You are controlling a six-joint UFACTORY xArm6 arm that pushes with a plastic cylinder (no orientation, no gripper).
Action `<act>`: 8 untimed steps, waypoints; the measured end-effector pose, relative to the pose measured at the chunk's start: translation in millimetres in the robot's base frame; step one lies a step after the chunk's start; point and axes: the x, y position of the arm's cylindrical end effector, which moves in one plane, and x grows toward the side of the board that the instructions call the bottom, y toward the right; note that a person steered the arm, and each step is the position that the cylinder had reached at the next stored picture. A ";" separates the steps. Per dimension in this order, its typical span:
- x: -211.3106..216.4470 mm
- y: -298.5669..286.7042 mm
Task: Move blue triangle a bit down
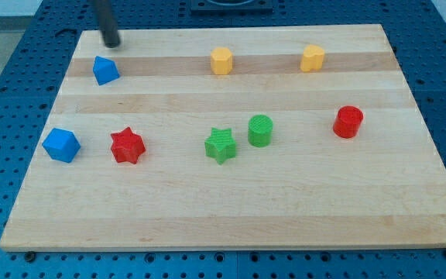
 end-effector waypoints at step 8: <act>203.8 99.2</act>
